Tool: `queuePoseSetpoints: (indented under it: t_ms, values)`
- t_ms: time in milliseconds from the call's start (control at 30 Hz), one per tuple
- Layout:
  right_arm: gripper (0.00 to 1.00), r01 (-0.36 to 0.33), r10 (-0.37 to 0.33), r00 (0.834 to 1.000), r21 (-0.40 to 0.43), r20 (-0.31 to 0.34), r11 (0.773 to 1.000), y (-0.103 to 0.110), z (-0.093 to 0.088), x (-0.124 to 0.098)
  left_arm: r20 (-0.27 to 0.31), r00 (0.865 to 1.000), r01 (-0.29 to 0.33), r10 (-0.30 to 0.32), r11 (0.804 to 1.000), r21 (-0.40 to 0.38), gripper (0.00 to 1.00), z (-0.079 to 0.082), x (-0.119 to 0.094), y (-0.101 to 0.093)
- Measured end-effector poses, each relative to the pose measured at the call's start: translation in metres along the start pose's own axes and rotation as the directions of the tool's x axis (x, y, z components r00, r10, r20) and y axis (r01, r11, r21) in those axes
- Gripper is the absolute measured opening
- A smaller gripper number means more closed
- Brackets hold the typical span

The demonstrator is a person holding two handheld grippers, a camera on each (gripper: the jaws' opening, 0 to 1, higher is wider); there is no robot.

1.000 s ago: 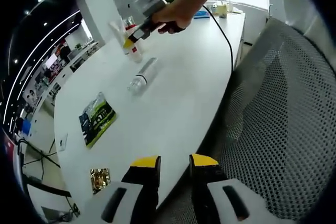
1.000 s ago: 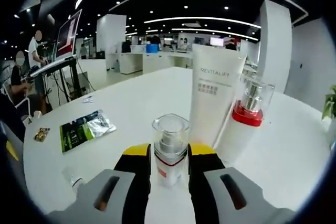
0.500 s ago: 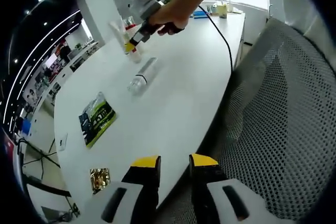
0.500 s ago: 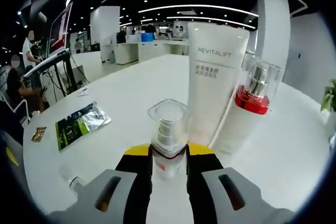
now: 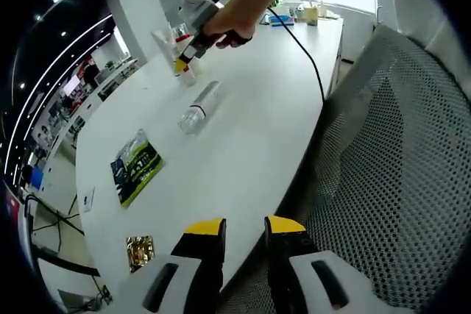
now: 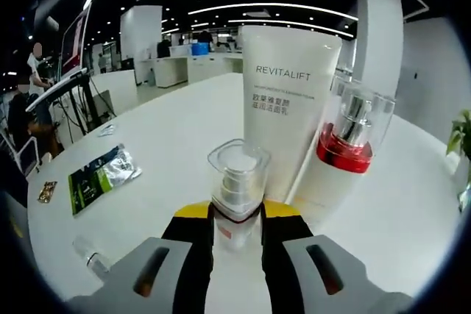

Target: Arrange the skincare products in the storage area until every visible bottle or jar stands upright without overlapping.

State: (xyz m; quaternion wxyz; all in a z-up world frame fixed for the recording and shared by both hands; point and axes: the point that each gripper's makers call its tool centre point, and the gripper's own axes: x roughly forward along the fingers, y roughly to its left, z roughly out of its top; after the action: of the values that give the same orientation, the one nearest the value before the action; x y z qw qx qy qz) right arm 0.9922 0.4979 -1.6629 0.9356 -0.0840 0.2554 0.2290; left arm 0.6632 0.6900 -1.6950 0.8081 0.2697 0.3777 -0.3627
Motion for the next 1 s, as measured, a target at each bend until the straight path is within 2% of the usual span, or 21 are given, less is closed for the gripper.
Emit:
queuePoseSetpoints:
  t_ms: [233, 300, 400, 567, 800, 1000]
  values:
    - [0.22, 0.002, -0.002, 1.000, 0.007, -0.016, 1.000, -0.004, -0.002, 0.000, 0.000, 1.000, -0.001, 0.001, 1.000, 0.002, 0.22, -0.001, 0.000, 0.000]
    - [0.22, 0.000, 0.000, 0.998, 0.011, -0.057, 1.000, -0.003, -0.010, -0.001, 0.000, 1.000, -0.001, 0.001, 1.000, 0.002, 0.22, -0.001, 0.000, 0.000]
    - [0.24, 0.003, -0.002, 0.998, 0.025, -0.055, 1.000, -0.005, -0.014, -0.003, 0.000, 1.000, -0.001, 0.001, 1.000, 0.002, 0.22, -0.001, 0.000, 0.000]
    - [0.21, 0.006, -0.005, 0.995, 0.014, -0.096, 1.000, -0.006, -0.025, -0.009, -0.002, 1.000, -0.003, 0.003, 1.000, 0.002, 0.22, -0.001, 0.000, 0.000]
    - [0.19, 0.032, -0.029, 0.995, 0.027, -0.096, 0.999, -0.017, -0.026, -0.016, -0.001, 1.000, -0.004, 0.004, 1.000, 0.004, 0.22, -0.001, 0.000, 0.001]
    - [0.18, 0.040, -0.037, 0.995, 0.032, -0.097, 0.999, -0.016, -0.026, -0.016, 0.000, 1.000, -0.007, 0.007, 1.000, 0.003, 0.22, -0.001, 0.000, 0.001]
